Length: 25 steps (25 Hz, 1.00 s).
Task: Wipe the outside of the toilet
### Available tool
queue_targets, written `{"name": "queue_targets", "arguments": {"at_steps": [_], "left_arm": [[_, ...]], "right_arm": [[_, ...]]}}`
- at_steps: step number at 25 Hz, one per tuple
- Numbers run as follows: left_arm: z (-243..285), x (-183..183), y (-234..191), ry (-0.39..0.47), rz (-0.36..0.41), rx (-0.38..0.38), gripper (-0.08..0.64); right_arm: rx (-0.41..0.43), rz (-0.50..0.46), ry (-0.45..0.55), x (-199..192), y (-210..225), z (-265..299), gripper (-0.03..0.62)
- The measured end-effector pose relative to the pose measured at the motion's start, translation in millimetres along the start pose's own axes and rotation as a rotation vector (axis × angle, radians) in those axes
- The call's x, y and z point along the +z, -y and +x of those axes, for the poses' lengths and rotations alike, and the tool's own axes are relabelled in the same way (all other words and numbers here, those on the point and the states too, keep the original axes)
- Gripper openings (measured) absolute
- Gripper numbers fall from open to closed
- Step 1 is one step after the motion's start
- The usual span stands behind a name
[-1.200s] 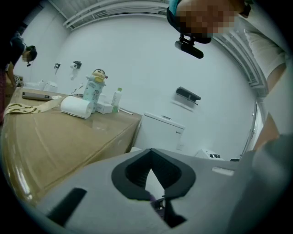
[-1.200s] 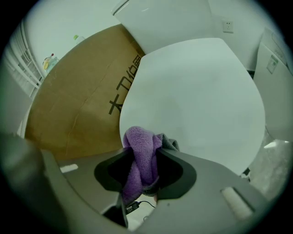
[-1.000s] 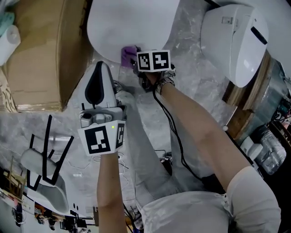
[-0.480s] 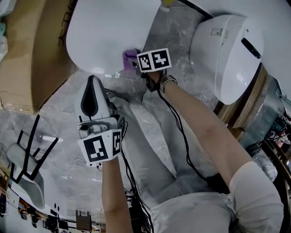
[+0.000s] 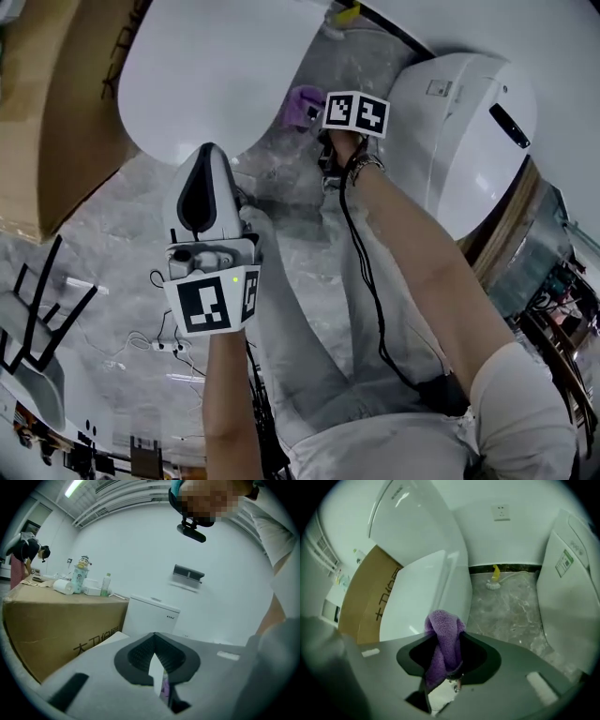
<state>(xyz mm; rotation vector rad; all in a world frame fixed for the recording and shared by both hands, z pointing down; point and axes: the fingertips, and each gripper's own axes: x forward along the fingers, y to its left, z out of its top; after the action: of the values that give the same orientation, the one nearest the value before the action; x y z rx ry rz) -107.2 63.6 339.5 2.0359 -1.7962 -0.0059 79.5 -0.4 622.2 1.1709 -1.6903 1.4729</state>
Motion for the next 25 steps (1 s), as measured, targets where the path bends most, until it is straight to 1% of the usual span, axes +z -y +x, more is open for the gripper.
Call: {"name": "queue_targets", "arguments": {"at_steps": [2, 3, 5, 8, 10, 13, 16, 18, 20, 22, 25], "left_arm": [[8, -10, 16, -0.008, 0.006, 0.013, 0.005], [12, -15, 25, -0.01, 0.012, 0.02, 0.005], [21, -23, 42, -0.007, 0.028, 0.042, 0.005], [31, -29, 65, -0.003, 0.046, 0.095, 0.005], [45, -27, 87, 0.013, 0.054, 0.103, 0.005], [68, -24, 119, 0.036, 0.052, 0.072, 0.005], [86, -29, 136, 0.038, 0.05, 0.022, 0.005], [97, -38, 143, 0.032, 0.059, -0.021, 0.005], [108, -52, 146, 0.032, 0.053, -0.062, 0.005], [123, -71, 146, 0.036, 0.063, -0.087, 0.005], [153, -105, 147, 0.043, 0.081, -0.132, 0.005]], "right_arm": [[0.059, 0.069, 0.021, 16, 14, -5, 0.144], [0.089, 0.087, 0.028, 24, 21, -9, 0.146], [0.14, 0.084, 0.04, 42, 32, -18, 0.146], [0.236, 0.058, 0.048, 67, 40, -35, 0.146], [0.291, 0.042, 0.059, 93, 49, -48, 0.146], [0.338, 0.073, 0.11, 129, 68, -66, 0.146], [0.352, 0.126, 0.174, 147, 84, -73, 0.146], [0.361, 0.158, 0.207, 149, 94, -67, 0.147], [0.382, 0.217, 0.22, 143, 105, -51, 0.147], [0.419, 0.283, 0.212, 136, 113, -25, 0.147], [0.435, 0.316, 0.206, 130, 128, 21, 0.147]]}}
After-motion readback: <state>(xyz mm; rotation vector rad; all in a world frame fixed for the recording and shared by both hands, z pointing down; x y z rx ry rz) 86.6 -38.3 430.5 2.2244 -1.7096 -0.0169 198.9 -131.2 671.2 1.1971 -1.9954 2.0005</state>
